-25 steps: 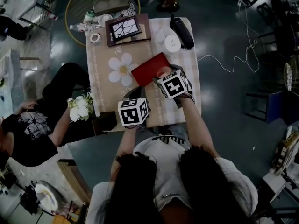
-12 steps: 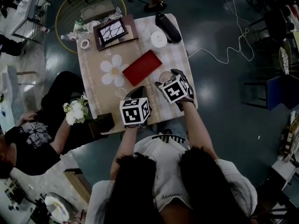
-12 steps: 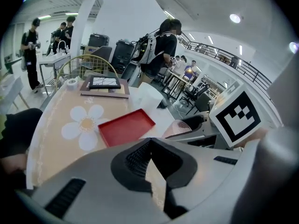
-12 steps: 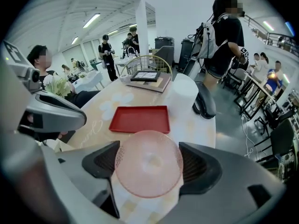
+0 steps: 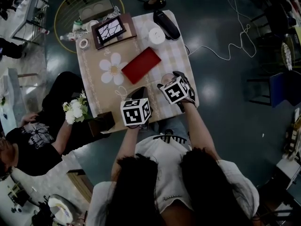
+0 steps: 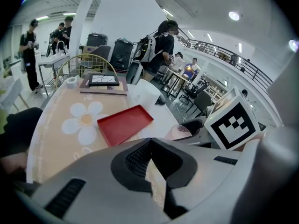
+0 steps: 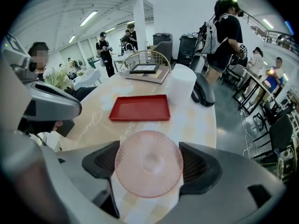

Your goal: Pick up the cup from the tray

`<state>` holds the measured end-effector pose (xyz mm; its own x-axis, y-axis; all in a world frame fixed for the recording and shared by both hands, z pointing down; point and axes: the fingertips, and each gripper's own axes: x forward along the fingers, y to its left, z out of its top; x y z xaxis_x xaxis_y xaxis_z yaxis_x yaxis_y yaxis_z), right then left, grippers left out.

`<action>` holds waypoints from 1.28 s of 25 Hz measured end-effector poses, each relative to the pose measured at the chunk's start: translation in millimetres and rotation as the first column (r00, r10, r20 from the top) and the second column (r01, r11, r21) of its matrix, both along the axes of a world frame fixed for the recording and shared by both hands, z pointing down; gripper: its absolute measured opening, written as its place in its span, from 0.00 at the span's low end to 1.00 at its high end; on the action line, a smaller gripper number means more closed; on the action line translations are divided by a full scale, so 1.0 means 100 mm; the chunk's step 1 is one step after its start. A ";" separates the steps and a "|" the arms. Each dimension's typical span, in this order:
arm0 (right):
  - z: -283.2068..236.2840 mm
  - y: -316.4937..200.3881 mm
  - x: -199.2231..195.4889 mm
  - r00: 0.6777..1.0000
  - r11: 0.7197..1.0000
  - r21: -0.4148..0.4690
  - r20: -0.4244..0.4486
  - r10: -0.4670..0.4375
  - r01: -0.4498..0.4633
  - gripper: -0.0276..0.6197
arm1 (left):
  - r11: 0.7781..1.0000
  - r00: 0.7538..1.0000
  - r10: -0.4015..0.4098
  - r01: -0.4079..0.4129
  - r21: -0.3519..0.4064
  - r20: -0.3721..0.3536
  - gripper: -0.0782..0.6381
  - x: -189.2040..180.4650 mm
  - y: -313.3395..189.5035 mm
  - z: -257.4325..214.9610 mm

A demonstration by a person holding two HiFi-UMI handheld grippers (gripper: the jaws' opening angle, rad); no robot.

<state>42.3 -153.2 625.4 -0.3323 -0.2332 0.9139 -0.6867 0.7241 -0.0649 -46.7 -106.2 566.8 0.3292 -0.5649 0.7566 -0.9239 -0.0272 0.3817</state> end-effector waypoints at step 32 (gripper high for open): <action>-0.57 -0.05 0.09 0.979 0.984 0.149 0.193 0.064 -0.094 0.65 | 0.999 1.000 0.008 -0.009 0.031 0.020 0.12 0.05 0.10 -0.05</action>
<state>51.7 -157.9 568.5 -0.4686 -0.4009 0.7872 -0.7283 0.6796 -0.0874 -41.5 -96.1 561.4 0.3195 -0.5854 0.7452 -0.9309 -0.0468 0.3623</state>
